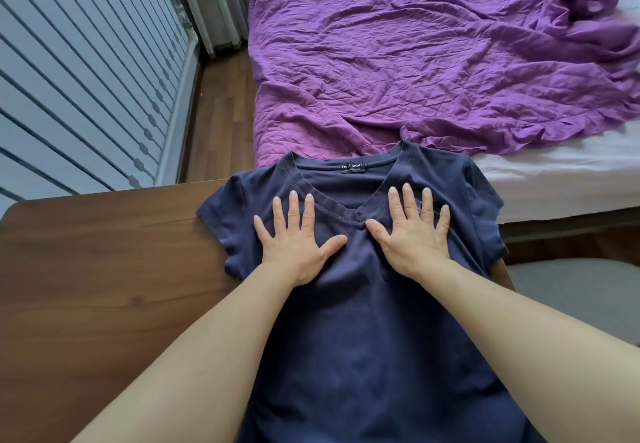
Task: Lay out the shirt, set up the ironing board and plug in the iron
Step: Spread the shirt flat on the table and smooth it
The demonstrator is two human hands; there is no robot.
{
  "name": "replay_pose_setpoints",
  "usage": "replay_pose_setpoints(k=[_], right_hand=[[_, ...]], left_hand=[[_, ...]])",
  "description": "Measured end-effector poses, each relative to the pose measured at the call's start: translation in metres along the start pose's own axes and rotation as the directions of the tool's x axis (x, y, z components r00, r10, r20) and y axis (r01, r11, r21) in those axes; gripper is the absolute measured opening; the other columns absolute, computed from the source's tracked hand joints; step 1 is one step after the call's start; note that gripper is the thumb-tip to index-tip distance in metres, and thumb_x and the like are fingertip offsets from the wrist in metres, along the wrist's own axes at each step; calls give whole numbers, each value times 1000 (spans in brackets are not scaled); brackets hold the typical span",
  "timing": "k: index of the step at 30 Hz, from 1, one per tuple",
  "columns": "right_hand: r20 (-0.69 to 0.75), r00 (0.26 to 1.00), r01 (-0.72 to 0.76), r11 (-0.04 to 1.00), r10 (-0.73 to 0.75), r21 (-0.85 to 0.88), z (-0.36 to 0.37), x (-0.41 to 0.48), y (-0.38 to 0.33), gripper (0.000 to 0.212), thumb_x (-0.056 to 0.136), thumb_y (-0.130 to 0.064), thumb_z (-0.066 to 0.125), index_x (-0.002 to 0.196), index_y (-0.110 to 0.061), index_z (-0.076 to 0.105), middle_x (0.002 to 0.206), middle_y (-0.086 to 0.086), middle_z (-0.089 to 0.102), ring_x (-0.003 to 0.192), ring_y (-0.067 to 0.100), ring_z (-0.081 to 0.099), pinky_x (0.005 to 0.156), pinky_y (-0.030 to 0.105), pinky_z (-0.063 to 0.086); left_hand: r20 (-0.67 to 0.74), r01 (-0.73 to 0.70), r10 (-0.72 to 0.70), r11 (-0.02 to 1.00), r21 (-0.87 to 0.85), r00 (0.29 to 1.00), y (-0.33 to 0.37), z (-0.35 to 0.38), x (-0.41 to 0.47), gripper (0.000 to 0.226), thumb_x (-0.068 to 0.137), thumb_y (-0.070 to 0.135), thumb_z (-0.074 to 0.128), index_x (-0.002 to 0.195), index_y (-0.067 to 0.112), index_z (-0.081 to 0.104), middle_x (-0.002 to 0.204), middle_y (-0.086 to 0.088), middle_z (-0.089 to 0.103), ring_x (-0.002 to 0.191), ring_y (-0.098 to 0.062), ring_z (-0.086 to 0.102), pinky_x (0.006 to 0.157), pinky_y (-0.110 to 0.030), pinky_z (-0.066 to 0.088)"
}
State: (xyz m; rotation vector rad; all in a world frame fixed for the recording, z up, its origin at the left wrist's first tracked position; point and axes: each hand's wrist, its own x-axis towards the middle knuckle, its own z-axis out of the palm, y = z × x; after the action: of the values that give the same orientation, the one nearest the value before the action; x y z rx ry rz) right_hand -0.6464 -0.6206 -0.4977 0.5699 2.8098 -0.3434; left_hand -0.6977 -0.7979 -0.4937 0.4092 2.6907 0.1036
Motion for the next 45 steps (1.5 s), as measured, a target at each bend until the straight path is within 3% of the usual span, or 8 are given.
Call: replay_pose_setpoints(k=[4, 10, 13, 18, 23, 26, 29, 45], right_hand=[[45, 999, -6, 1000, 6, -14, 2, 3, 4, 77, 90, -67, 17, 149, -28, -12, 159, -5, -18, 145, 24, -23, 113, 51, -17], [-175, 982, -79, 996, 70, -46, -6, -1, 24, 70, 96, -57, 19, 152, -19, 0, 161, -1, -9, 147, 23, -15, 113, 50, -16], [-85, 980, -177, 984, 177, 13, -5, 0, 51, 72, 94, -60, 18, 152, -22, -2, 161, -1, -9, 147, 21, -14, 117, 49, -11], [-67, 984, -166, 986, 166, 6, -7, 2, 52, 71, 95, -59, 17, 152, -21, -2, 161, -1, -10, 147, 21, -16, 115, 49, -14], [-138, 990, 1, 1000, -2, -13, -7, -7, 21, 69, 97, -54, 19, 152, -17, 2, 161, 0, -7, 147, 21, -15, 115, 46, -16], [-48, 997, 68, 998, -67, 11, 1, -11, 9, 71, 96, -57, 21, 152, -20, -2, 161, -2, -9, 147, 20, -17, 116, 46, -15], [17, 997, 72, 997, -72, -27, 4, -12, 7, 73, 95, -60, 19, 151, -22, -7, 160, -2, -13, 146, 21, -19, 116, 46, -14], [-58, 990, 134, 989, -130, 62, -75, -101, 14, 68, 98, -52, 22, 152, -17, 0, 161, 0, -10, 146, 20, -18, 117, 43, -14]], left_hand=[[55, 11, -11, 1000, -1, 998, -4, -2, 7, 93, 77, 81, 20, 143, 33, -25, 152, 4, -33, 139, -25, -33, 108, -61, -19], [42, 5, -6, 1000, 11, 999, -8, -2, 2, 91, 77, 81, 18, 143, 33, -25, 153, 3, -32, 139, -25, -32, 111, -59, -18], [32, 11, -11, 1000, 9, 999, -8, 0, 2, 92, 76, 82, 18, 143, 34, -24, 153, 4, -32, 140, -25, -32, 110, -60, -19], [51, 24, -25, 1000, 17, 998, -6, -4, 3, 92, 76, 82, 18, 143, 34, -23, 153, 3, -31, 140, -26, -31, 110, -60, -18], [-30, -63, 65, 997, 52, 997, 13, -4, -7, 87, 82, 76, 16, 144, 29, -22, 154, -1, -30, 141, -26, -29, 112, -56, -17], [-25, -108, 109, 992, 58, 994, 23, 8, -13, 83, 84, 74, 16, 145, 30, -20, 155, -1, -28, 142, -25, -27, 113, -55, -17], [-17, -101, 103, 990, 96, 995, 21, 14, -13, 82, 83, 74, 15, 145, 33, -20, 155, 0, -27, 143, -23, -26, 114, -55, -15], [-81, -80, 79, 997, -14, 994, 55, -48, -119, 71, 95, 57, 20, 149, 22, -11, 158, 1, -18, 145, -22, -19, 117, -50, -12]])
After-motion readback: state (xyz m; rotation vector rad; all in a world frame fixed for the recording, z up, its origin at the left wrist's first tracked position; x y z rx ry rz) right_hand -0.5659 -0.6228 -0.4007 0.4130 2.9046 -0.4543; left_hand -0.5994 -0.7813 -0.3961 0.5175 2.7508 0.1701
